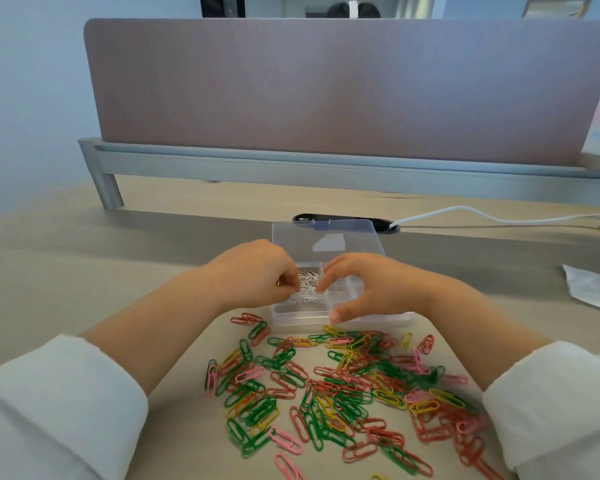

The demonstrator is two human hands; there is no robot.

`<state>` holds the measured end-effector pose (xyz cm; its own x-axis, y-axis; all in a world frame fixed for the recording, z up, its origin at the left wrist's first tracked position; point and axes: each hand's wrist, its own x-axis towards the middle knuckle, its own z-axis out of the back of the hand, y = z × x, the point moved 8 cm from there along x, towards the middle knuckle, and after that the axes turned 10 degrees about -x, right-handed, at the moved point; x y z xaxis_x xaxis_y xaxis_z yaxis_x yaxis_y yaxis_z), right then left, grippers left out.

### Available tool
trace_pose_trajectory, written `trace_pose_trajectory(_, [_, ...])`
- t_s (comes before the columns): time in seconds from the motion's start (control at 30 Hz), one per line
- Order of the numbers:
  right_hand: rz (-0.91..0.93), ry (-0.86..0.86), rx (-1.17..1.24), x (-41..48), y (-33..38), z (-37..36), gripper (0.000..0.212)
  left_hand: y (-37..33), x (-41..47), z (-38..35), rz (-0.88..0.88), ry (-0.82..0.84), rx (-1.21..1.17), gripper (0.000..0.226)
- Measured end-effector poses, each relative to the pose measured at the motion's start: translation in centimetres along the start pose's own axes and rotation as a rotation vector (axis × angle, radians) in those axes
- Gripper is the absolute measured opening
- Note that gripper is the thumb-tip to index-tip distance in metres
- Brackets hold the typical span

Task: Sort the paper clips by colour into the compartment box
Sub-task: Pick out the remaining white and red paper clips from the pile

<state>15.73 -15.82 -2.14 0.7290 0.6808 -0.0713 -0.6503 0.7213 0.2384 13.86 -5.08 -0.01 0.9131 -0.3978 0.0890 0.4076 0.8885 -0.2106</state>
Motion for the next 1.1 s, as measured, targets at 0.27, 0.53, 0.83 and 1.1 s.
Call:
trace_pose_trajectory(0.27, [-0.024, -0.023, -0.08, -0.2, 0.8, 0.5, 0.048, 0.1, -0.2, -0.7, -0.014, 0.046, -0.026, 0.032])
trace_pose_trajectory(0.53, [0.045, -0.223, -0.095, -0.6, 4.4, 2.5, 0.019, 1.4, -3.0, 2.1, 0.003, 0.026, 0.014, 0.017])
trace_pose_trajectory(0.83, [0.109, -0.126, -0.125, -1.0, 9.1, -1.2, 0.02, 3.4, -5.7, -0.9, 0.073, 0.062, -0.131, 0.027])
trace_pose_trajectory(1.1, [-0.015, -0.214, -0.12, -1.2, 7.5, -1.8, 0.034, 4.1, -6.6, -1.2, 0.124, -0.056, -0.155, 0.012])
